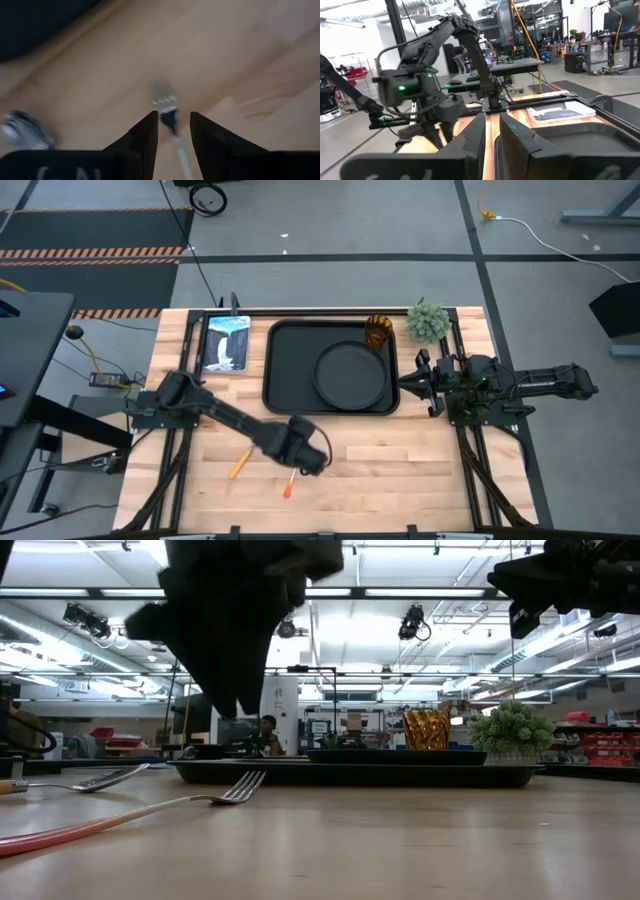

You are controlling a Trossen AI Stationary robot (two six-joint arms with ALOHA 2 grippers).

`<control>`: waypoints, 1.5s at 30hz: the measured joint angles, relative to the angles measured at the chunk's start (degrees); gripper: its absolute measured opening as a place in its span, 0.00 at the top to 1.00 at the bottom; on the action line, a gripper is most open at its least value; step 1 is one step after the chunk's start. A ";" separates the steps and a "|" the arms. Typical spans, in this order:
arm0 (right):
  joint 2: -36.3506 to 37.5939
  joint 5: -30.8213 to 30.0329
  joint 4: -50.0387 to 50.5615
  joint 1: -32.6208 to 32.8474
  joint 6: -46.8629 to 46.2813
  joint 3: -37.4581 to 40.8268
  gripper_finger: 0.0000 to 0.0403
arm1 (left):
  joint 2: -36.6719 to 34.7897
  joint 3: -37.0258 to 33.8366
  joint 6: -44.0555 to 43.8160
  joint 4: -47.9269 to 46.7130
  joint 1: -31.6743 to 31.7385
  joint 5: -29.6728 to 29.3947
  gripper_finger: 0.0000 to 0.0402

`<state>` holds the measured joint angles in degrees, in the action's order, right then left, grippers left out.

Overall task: Pick and place plate/cup/fork/spoon on tray
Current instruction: Put the orange fork to the left of the black plate

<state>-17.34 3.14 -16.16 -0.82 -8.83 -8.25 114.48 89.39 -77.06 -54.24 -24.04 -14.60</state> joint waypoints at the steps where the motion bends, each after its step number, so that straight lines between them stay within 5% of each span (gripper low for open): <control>1: 0.00 0.00 0.00 0.00 0.25 0.00 0.84 | 0.17 0.05 -2.19 0.84 -0.82 -0.87 0.70; 9: -0.17 0.00 -0.24 0.00 1.30 0.00 0.84 | 4.46 0.06 -13.71 2.53 -5.95 -4.35 0.69; 20: -0.72 0.02 -0.94 0.00 0.90 0.00 0.84 | 6.49 0.02 -14.89 2.15 -6.49 -2.88 0.55; 28: -0.72 0.02 -0.90 0.00 0.93 -0.02 0.84 | 9.22 0.28 -14.82 3.61 -6.40 2.96 0.65; 45: -0.74 0.20 -0.74 0.00 0.90 0.00 0.84 | 9.42 0.21 -13.91 3.70 -6.38 2.64 0.93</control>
<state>-18.09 3.34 -16.91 -0.82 -7.92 -8.25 123.90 89.60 -90.96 -50.54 -30.41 -11.97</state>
